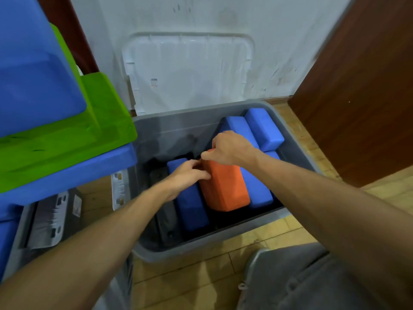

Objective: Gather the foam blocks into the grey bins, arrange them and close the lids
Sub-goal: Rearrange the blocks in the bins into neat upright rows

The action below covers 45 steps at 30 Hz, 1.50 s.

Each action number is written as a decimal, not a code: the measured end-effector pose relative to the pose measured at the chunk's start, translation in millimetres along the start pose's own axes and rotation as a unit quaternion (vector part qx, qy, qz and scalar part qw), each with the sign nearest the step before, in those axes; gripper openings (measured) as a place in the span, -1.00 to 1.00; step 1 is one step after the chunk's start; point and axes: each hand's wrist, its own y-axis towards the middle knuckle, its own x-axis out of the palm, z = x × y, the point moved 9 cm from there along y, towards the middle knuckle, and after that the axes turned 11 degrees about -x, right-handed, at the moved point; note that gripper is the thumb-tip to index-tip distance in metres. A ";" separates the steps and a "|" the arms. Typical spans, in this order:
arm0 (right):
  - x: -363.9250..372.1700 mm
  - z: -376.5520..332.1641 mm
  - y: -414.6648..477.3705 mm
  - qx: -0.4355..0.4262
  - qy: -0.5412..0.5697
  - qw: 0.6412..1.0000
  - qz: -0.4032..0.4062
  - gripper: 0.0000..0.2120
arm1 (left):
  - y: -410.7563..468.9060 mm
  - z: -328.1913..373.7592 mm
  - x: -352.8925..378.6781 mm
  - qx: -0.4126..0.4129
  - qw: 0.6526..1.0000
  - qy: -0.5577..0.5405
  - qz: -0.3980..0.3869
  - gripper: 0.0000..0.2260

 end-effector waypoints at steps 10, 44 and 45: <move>37.3 22.1 -24.7 0.019 0.158 0.973 -0.170 -0.69 | 19.5 -37.4 35.8 -0.053 0.998 -0.036 0.025 -0.64; 44.3 28.9 -32.2 -0.058 -0.128 0.948 -0.284 -0.67 | 46.3 -67.3 -10.4 -0.103 0.842 0.507 0.156 -0.28; 44.6 30.0 -32.7 -0.060 -0.127 0.947 -0.290 -0.66 | 46.4 -67.4 -11.5 -0.112 0.839 0.507 0.166 -0.24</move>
